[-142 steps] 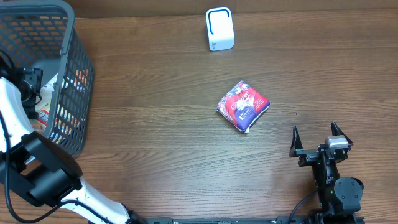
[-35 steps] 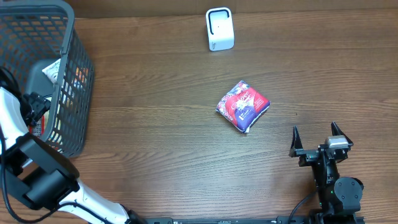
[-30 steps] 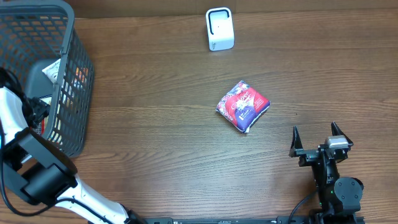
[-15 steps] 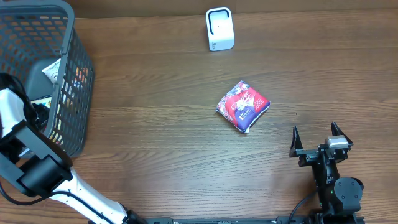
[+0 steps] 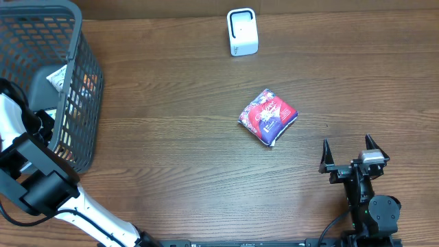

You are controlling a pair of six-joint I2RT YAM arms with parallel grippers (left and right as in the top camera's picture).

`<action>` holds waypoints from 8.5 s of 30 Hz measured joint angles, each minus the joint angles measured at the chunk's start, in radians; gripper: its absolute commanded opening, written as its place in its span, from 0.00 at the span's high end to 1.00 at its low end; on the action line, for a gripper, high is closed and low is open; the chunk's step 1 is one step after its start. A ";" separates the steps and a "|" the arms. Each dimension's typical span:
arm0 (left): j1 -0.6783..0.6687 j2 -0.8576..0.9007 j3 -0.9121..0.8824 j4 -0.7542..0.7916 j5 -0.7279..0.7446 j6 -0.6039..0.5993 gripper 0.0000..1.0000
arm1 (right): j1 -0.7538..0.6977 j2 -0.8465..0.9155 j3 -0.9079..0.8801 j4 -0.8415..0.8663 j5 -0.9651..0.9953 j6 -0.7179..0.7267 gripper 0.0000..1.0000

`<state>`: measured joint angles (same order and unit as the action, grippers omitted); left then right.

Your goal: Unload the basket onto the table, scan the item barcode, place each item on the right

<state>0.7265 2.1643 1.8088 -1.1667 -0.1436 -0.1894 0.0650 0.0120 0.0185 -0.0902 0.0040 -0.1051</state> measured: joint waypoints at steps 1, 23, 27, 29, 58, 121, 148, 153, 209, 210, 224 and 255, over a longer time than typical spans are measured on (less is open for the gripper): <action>0.000 0.000 0.024 -0.024 0.007 -0.014 0.96 | 0.000 0.000 0.000 0.000 0.000 0.000 0.00; -0.038 -0.550 0.312 0.076 0.355 -0.103 0.73 | 0.000 0.000 0.000 0.000 0.000 0.000 0.00; -0.060 -0.537 0.311 0.021 0.253 -0.112 0.21 | 0.000 0.000 0.000 0.000 0.000 0.000 0.00; -0.060 -0.520 0.311 0.006 0.212 -0.119 0.20 | 0.000 0.000 0.000 0.000 0.000 0.000 0.00; -0.026 0.002 0.284 -0.241 -0.019 -0.171 0.07 | 0.000 0.000 0.000 0.000 0.000 0.000 0.00; -0.018 0.002 0.284 -0.275 0.157 -0.228 0.05 | 0.000 0.000 0.000 0.000 0.000 0.000 0.00; -0.018 0.002 0.284 -0.331 0.148 -0.200 0.07 | 0.000 0.000 0.000 0.000 0.000 0.000 0.00; -0.018 0.002 0.284 -0.313 0.149 -0.200 0.07 | 0.000 0.000 0.000 0.000 0.000 0.000 0.00; -0.011 -0.508 -0.038 -0.014 0.185 -0.219 0.96 | 0.000 0.000 0.000 0.000 0.000 0.000 0.00; -0.011 -0.553 -0.038 -0.012 0.195 -0.219 0.96 | 0.000 0.000 0.000 0.001 0.000 0.000 0.00; -0.072 -0.965 -0.037 -0.006 0.464 -0.171 0.96 | 0.000 0.000 0.000 0.000 0.000 0.000 0.00; -0.904 -0.644 -0.286 -0.403 0.118 -0.297 0.96 | 0.000 0.000 0.000 0.000 0.000 0.000 0.00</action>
<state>-0.1776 1.5208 1.5223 -1.5696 -0.0254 -0.4866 0.0650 0.0120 0.0185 -0.0902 0.0044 -0.1055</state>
